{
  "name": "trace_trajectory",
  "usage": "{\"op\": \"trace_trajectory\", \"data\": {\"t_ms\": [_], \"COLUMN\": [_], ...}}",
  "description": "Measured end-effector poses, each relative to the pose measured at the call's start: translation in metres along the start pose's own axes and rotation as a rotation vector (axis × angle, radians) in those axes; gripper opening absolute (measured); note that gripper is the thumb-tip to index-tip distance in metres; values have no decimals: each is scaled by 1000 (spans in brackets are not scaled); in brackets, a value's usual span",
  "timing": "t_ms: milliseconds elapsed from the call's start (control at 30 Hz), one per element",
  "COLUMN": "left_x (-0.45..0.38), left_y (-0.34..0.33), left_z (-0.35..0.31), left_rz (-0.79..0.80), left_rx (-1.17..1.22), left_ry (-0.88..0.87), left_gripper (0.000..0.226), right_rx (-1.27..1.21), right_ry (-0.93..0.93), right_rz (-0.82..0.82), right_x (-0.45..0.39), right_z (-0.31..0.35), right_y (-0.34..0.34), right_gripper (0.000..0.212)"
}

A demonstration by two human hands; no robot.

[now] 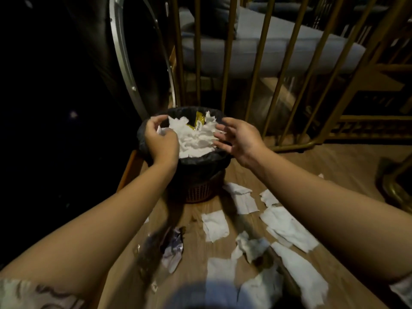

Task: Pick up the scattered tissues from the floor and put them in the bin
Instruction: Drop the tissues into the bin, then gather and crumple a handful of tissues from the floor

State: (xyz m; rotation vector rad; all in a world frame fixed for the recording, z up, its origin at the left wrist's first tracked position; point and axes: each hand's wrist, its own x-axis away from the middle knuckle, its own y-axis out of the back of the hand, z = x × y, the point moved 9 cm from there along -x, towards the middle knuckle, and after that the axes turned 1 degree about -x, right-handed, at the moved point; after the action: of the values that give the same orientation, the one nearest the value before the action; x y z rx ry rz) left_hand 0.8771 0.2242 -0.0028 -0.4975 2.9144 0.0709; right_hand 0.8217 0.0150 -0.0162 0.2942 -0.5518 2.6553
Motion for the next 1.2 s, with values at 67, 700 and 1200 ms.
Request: {"op": "trace_trajectory", "data": {"t_ms": [67,700,1200], "left_x": [13,176,232], "left_y": [9,111,122], "left_z": [5,196,247], "left_rz": [-9,302,416], "left_rx": [-26,-693,-654], "left_ry": [-94,65,20], "left_gripper": [45,45,17], "right_rx": [95,1065,1044], "right_ry": [78,240,154], "right_rz": [11,248,278], "right_x": [9,123,192], "right_z": [-1,-230,-329], "right_y": [4,42,107], "right_gripper": [11,47,15]}}
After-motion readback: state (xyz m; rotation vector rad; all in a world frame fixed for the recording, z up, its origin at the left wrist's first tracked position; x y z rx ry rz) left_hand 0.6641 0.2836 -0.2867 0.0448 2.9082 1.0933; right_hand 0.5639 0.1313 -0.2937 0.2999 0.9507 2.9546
